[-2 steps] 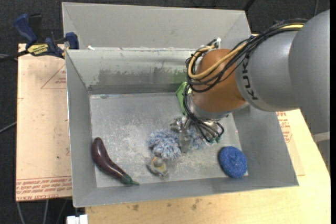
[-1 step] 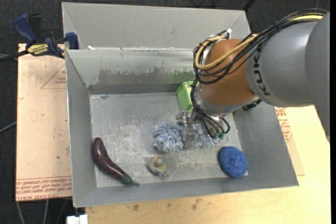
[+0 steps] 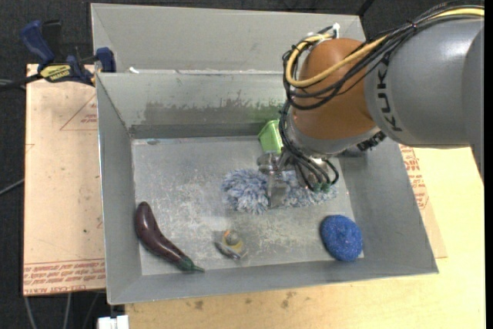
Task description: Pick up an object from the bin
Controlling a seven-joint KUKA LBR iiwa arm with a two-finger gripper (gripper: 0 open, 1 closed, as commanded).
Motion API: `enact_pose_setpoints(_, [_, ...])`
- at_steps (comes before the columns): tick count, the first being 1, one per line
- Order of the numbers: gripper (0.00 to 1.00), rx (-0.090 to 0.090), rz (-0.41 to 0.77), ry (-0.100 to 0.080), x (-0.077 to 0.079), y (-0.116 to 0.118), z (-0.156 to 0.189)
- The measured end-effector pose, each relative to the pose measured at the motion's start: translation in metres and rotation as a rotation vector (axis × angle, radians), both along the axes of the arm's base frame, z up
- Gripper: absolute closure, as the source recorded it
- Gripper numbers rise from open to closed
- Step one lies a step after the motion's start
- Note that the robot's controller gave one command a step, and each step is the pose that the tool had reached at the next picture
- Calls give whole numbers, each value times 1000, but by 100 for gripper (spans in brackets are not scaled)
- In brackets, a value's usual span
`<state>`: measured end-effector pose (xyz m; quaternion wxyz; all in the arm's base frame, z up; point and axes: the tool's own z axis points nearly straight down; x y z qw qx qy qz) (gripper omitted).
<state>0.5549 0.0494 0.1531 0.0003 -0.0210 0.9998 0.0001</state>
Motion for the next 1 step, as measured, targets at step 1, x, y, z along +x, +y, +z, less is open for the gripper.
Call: enact_pose_setpoints(1, [100, 1, 109, -2, -6, -5, 59])
